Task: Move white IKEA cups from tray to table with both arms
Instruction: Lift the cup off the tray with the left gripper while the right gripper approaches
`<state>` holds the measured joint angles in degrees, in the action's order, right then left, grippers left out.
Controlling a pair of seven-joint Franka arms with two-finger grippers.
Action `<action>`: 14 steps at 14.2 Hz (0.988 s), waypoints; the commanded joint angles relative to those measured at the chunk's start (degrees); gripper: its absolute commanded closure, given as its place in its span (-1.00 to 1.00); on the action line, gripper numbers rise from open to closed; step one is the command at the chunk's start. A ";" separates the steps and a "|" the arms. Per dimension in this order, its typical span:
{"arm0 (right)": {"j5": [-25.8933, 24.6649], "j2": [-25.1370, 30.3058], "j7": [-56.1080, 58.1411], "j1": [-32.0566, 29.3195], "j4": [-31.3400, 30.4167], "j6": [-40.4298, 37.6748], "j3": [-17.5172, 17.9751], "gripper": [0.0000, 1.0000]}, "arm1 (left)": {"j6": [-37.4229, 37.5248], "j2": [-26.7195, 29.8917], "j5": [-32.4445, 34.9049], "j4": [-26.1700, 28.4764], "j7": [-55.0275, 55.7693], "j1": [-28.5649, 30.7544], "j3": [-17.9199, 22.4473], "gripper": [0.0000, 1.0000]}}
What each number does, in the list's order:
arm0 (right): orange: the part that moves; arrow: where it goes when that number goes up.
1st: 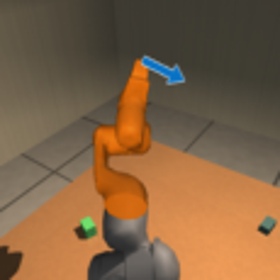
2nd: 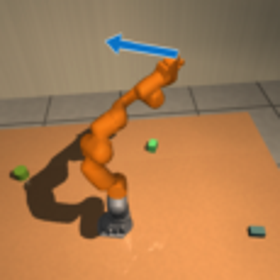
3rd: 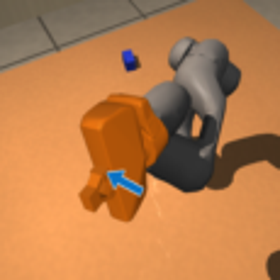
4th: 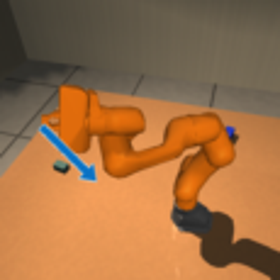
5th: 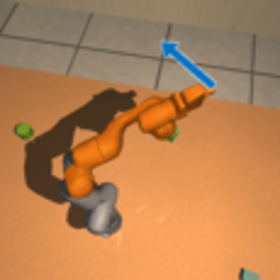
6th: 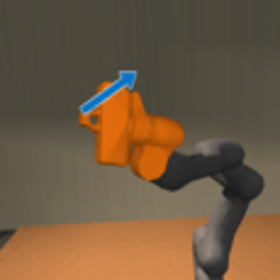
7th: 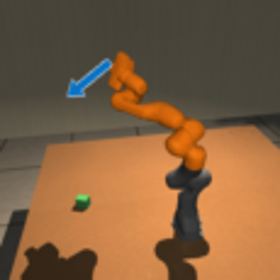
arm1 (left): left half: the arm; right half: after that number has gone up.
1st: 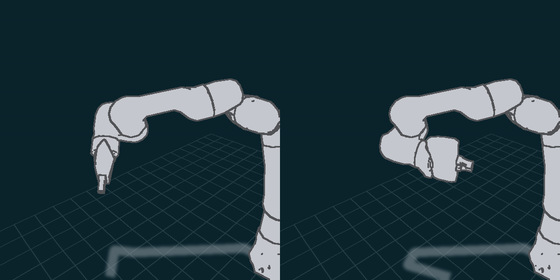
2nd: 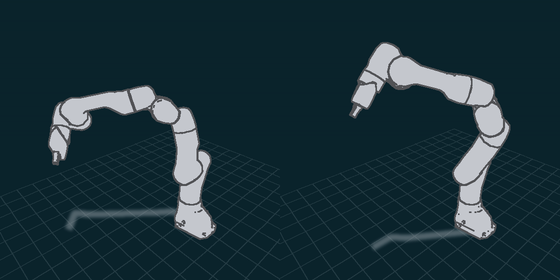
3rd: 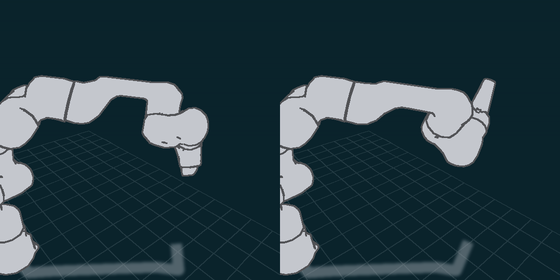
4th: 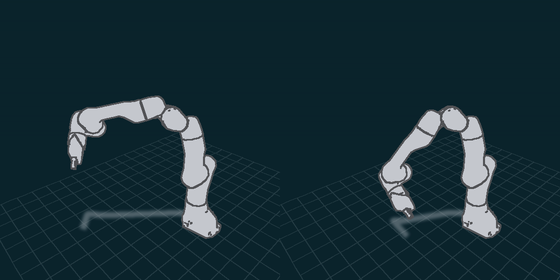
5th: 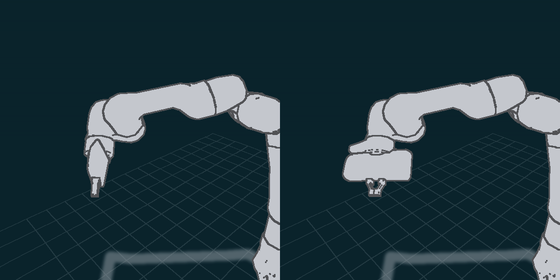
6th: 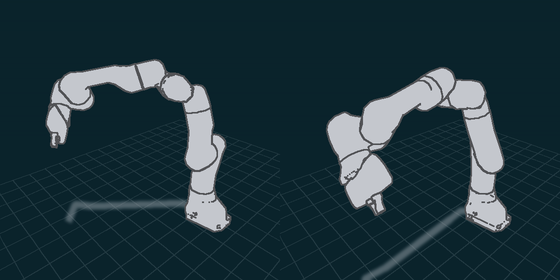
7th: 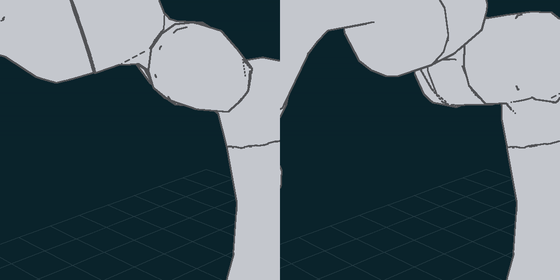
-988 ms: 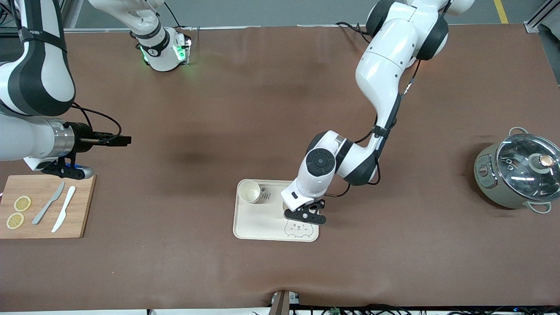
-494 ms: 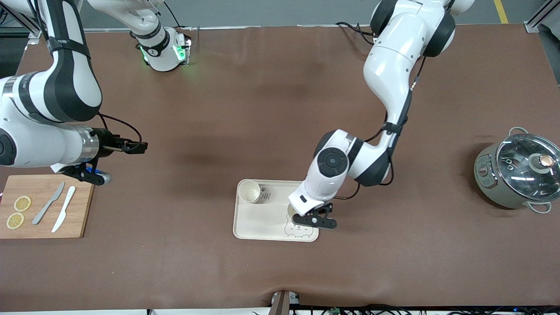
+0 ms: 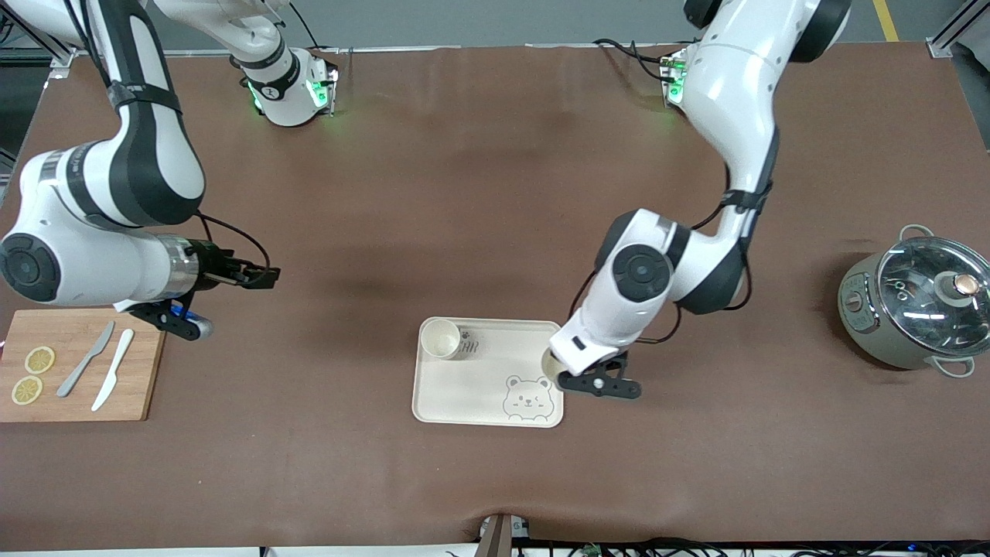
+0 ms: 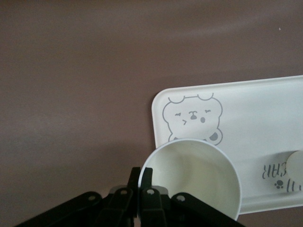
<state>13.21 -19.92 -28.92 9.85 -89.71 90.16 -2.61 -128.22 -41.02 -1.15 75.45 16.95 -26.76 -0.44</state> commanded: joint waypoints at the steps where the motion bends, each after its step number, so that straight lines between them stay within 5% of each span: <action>1: 1.64 -0.74 -3.24 1.83 0.06 1.24 -0.20 -1.00 | -8.87 11.73 -1.22 19.61 -6.30 8.01 -5.86 1.00; 3: 1.82 -1.00 -7.00 2.45 -0.03 3.78 -0.12 -1.00 | -9.51 14.38 -1.14 23.68 -7.63 11.63 -8.60 1.00; 14: 1.73 -6.80 -22.94 12.03 0.32 17.05 -0.03 -1.00 | -13.29 36.08 -0.70 51.53 -17.03 19.20 -8.61 1.00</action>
<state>14.35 -25.77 -49.84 20.09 -89.78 105.26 -2.40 -139.71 -10.54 -1.19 119.95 1.90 -8.99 -8.41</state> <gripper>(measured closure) 0.000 0.965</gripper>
